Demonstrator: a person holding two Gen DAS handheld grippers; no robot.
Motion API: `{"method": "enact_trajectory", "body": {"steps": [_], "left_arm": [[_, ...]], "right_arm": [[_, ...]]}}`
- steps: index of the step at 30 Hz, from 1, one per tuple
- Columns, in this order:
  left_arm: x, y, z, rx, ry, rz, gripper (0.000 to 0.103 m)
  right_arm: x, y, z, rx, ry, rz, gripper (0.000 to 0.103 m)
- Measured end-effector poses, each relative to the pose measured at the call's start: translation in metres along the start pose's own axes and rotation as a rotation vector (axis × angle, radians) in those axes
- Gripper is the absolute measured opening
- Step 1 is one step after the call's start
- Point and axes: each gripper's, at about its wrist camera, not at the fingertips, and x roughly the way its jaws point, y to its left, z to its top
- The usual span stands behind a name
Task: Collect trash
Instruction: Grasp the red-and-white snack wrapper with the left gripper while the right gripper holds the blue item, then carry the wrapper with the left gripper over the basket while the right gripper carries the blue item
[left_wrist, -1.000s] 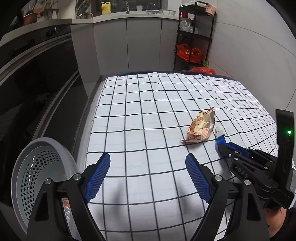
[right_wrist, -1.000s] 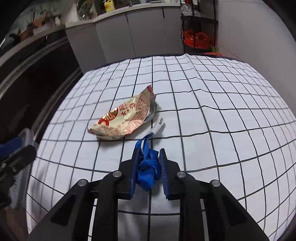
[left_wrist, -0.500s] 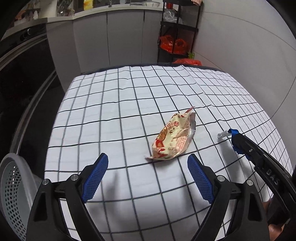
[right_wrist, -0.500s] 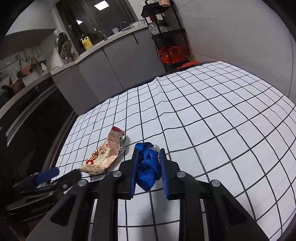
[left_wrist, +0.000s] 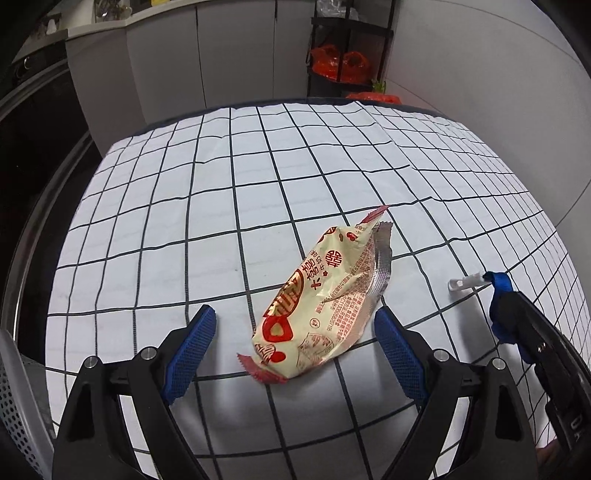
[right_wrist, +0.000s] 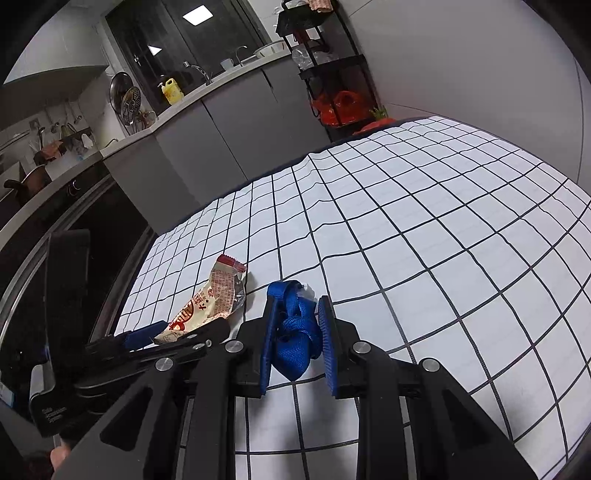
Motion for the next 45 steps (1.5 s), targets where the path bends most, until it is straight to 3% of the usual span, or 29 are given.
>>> {"method": "enact_trajectory", "body": {"steps": [2,5,7,14,26,38,45], "left_arm": [[0.002,-0.002,0.001,-0.003,0.002,-0.001,0.085],[0.002,-0.004,0.001,0.0,-0.006,0.001,0.074],[0.0,-0.006,0.003,0.007,-0.013,0.002,0.058],[-0.009,0.0,-0.001,0.001,-0.007,-0.016,0.022],[-0.094,0.032,-0.027,-0.025,-0.125,0.049,0.021],[-0.165,0.068,-0.054,-0.083,-0.214,0.087,0.021],[-0.194,0.096,-0.078,-0.119,-0.248,0.15,0.021]], "right_arm": [[0.0,0.001,-0.001,-0.003,0.001,0.0,0.022],[0.002,0.0,-0.001,-0.003,0.006,0.002,0.022],[0.001,0.0,-0.003,-0.002,0.008,0.0,0.022],[0.003,0.002,-0.003,-0.009,0.013,-0.001,0.022],[-0.002,0.027,-0.008,-0.097,0.044,-0.002,0.022],[-0.057,0.09,-0.014,-0.242,0.013,0.022,0.022],[-0.072,0.137,-0.034,-0.321,0.027,0.077,0.022]]}}
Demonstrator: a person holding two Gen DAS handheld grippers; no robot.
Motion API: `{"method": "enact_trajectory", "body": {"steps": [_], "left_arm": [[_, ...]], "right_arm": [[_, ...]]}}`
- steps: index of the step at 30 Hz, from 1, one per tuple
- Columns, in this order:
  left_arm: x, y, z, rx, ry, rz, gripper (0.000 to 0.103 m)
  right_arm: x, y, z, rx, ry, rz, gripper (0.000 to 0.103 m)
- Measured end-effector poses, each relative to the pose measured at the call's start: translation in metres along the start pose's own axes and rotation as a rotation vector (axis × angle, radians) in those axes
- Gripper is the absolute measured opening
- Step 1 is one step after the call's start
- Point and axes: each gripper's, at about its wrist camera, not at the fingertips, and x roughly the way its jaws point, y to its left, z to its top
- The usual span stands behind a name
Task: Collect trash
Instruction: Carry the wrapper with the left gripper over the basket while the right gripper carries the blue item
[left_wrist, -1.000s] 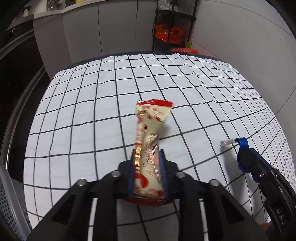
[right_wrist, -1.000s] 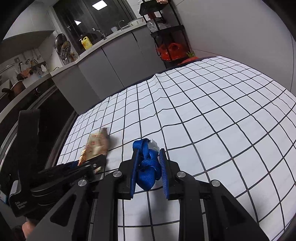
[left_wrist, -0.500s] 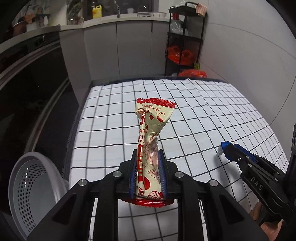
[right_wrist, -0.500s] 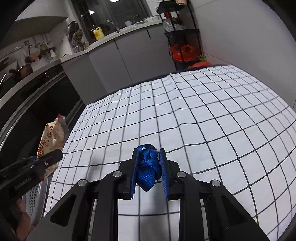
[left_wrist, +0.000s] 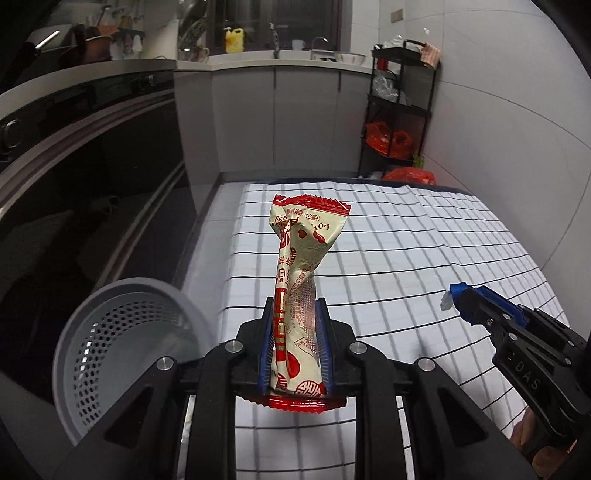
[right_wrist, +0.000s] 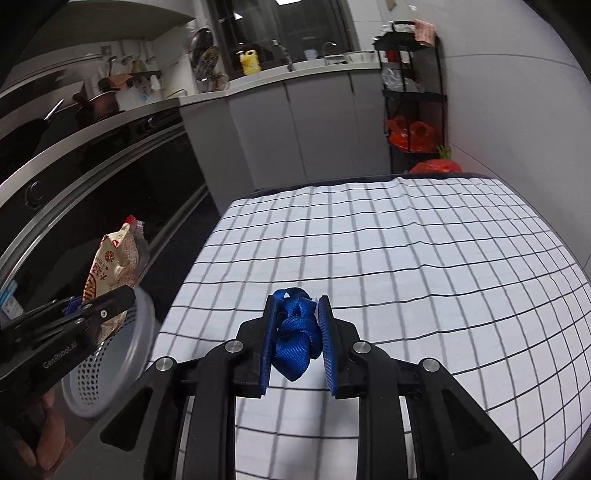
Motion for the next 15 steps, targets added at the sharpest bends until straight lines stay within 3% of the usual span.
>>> {"method": "enact_trajectory", "body": {"steps": [6,15], "left_arm": [[-0.023,0.048,-0.012,-0.068,-0.027,0.097,0.021],[-0.032,0.115,-0.034,-0.16,0.011,0.205,0.021]], "right_arm": [[0.004,0.047,-0.004,-0.061,0.021,0.088,0.022],[0.025,0.116,-0.004,-0.157,0.076,0.208,0.022]]}}
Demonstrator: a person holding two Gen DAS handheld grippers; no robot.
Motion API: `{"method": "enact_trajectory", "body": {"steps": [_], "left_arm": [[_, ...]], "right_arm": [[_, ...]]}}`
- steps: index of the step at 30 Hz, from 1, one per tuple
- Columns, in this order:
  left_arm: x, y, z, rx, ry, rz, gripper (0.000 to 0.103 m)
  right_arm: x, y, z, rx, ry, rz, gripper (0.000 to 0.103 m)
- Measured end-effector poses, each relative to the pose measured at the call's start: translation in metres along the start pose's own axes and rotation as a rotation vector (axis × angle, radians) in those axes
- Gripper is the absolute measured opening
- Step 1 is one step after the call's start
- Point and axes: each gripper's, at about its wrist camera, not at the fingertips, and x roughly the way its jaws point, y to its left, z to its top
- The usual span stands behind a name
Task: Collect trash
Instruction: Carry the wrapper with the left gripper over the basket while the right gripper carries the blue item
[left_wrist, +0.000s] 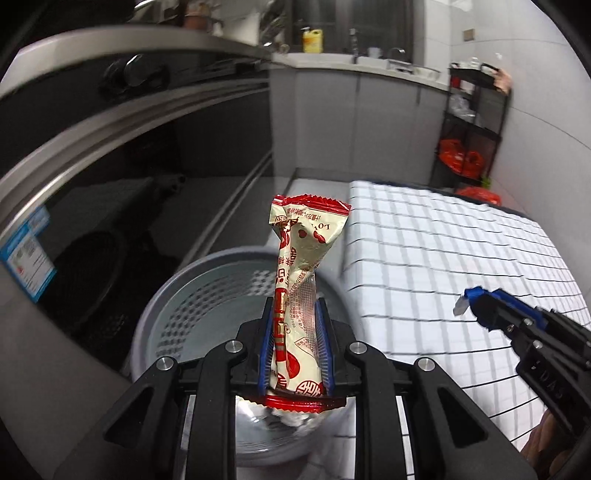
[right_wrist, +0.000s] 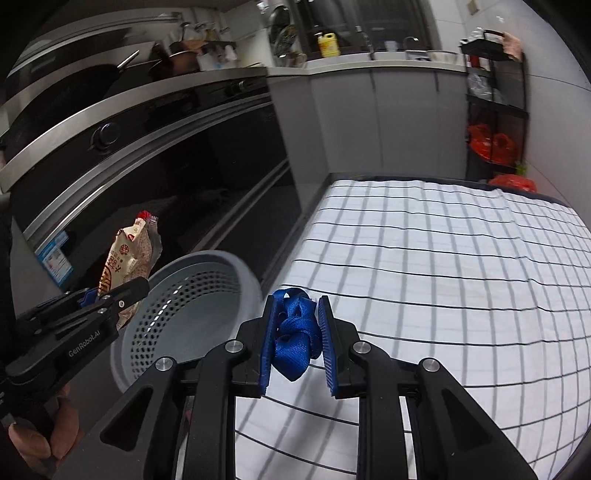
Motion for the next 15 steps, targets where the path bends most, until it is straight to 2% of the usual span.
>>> {"method": "enact_trajectory", "body": {"steps": [6,15], "left_arm": [[0.012,0.043,-0.011,-0.063,0.062,0.055,0.021],[0.031,0.067,-0.025,-0.104,0.128,0.069,0.022]], "right_arm": [[0.031,0.045,0.009,-0.069,0.059,0.079,0.022],[0.066,0.083,0.008,-0.122,0.135,0.155,0.022]]}}
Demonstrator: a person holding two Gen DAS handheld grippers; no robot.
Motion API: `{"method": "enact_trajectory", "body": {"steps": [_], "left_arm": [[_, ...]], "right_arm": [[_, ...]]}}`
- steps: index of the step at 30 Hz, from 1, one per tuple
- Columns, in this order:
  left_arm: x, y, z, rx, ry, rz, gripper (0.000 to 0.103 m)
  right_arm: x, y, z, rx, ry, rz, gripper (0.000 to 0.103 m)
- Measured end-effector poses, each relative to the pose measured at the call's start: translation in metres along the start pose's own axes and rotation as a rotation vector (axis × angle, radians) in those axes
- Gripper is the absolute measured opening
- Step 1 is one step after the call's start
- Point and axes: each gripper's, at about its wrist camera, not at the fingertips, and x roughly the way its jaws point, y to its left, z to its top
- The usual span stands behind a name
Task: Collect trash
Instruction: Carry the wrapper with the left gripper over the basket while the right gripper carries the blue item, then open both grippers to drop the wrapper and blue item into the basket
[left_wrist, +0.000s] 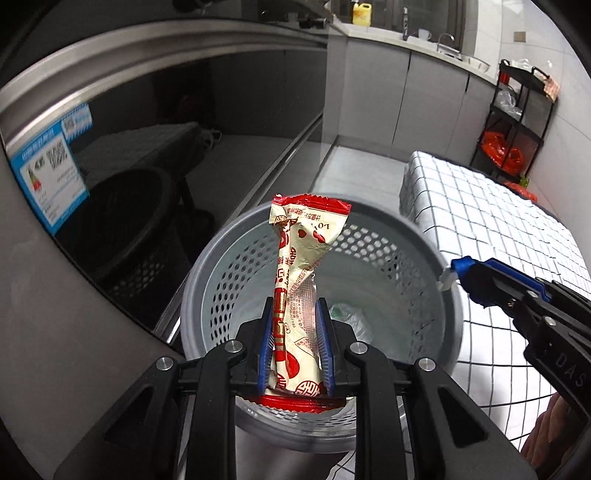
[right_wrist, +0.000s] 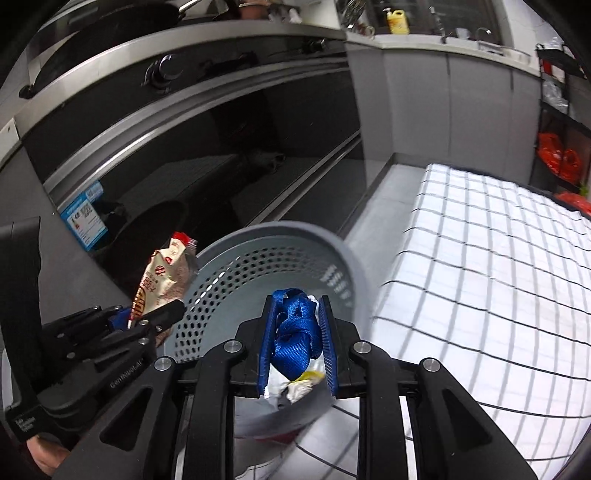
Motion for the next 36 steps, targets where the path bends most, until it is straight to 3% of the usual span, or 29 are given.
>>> {"method": "enact_trajectory", "body": {"steps": [6,11,13,14,15,16,18,33,36], "left_arm": [[0.003,0.01,-0.005,-0.01,0.008,0.01,0.025],[0.002,0.018,-0.007,-0.023,0.007,0.02,0.029],[0.002,0.02,-0.007,-0.025,0.008,0.022,0.032],[0.002,0.02,-0.008,-0.026,0.009,0.023,0.034],[0.001,0.021,-0.008,-0.03,0.01,0.024,0.043],[0.0,0.022,-0.008,-0.034,0.006,0.025,0.052],[-0.004,0.022,-0.009,-0.035,-0.005,0.027,0.056],[-0.024,0.016,-0.012,-0.025,-0.052,0.036,0.063],[-0.027,0.015,-0.011,-0.02,-0.058,0.037,0.066]], "right_arm": [[0.018,0.011,0.001,-0.019,0.029,0.012,0.022],[0.018,0.01,0.003,-0.029,0.022,0.017,0.03],[0.016,0.011,0.005,-0.026,0.011,0.025,0.048],[0.016,0.013,0.006,-0.026,0.003,0.026,0.052],[0.013,0.013,0.006,-0.03,-0.003,0.023,0.054],[0.012,0.013,0.006,-0.033,-0.006,0.017,0.054],[0.009,0.013,0.005,-0.036,-0.011,0.01,0.054],[-0.015,0.01,-0.015,0.006,-0.01,-0.026,0.058],[-0.02,0.007,-0.018,0.018,-0.016,-0.037,0.063]]}}
